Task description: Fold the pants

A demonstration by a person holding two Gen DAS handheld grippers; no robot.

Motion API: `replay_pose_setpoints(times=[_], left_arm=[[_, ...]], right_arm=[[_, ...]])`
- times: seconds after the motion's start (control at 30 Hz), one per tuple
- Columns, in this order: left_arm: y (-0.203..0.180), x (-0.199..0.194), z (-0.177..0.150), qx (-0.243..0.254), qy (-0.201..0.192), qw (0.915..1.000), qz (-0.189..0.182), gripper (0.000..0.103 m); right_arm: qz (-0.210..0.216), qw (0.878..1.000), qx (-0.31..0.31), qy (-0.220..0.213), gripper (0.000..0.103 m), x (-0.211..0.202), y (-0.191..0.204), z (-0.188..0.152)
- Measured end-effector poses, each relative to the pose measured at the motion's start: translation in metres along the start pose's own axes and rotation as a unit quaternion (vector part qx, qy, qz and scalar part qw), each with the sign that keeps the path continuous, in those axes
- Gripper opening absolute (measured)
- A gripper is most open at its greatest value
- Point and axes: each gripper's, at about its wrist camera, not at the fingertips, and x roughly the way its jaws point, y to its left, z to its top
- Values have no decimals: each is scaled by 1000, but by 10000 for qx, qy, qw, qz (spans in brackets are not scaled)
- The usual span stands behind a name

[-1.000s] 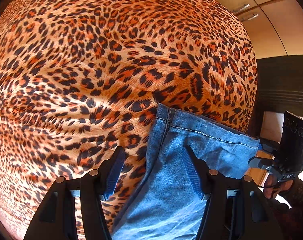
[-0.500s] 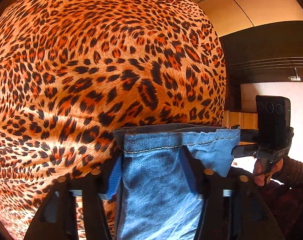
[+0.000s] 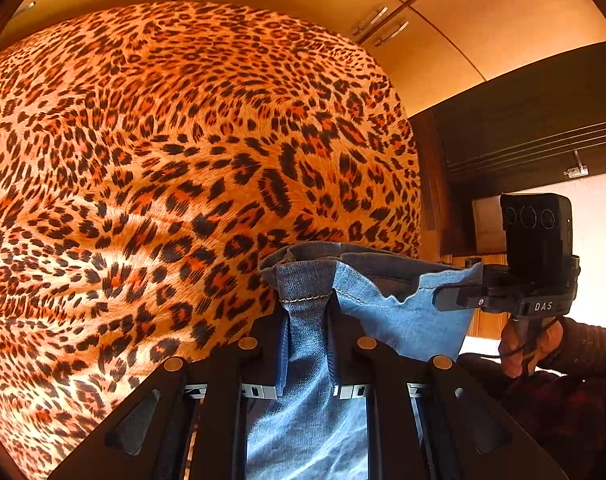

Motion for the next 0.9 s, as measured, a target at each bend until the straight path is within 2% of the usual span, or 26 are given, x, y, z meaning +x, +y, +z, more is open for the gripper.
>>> replay_pose_setpoints(times=[0.13, 0.3, 0.4, 0.5, 0.6, 0.67, 0.77, 0.9], left_arm=[[-8, -27, -19, -99, -344, 9993, -102, 14], [-8, -78, -57, -237, -767, 9967, -116, 14], [-6, -108, -88, -454, -1041, 9935, -120, 14], [-3, -136, -127, -753, -1327, 9882, -141, 14], [-4, -146, -171, -1109, -1597, 9808, -136, 14], [-5, -150, -205, -1400, -1768, 9742, -132, 13], [1, -145, -258, -1945, -1951, 9612, -148, 12], [5, -128, -324, -2759, -2057, 9389, -23, 12]], right_arm=[[42, 9978, -645, 140, 19, -5, 33, -1], [123, 9899, -1366, 351, 20, -6, 75, -10], [154, 9809, -1849, 593, 20, -2, 103, -19], [150, 9662, -2387, 967, 20, 10, 129, -35], [146, 9446, -2913, 1503, 20, 28, 151, -58], [141, 9246, -3260, 1966, 20, 43, 162, -80], [57, 8848, -3771, 2735, 20, 74, 171, -117], [23, 8274, -4193, 3737, 23, 120, 172, -164]])
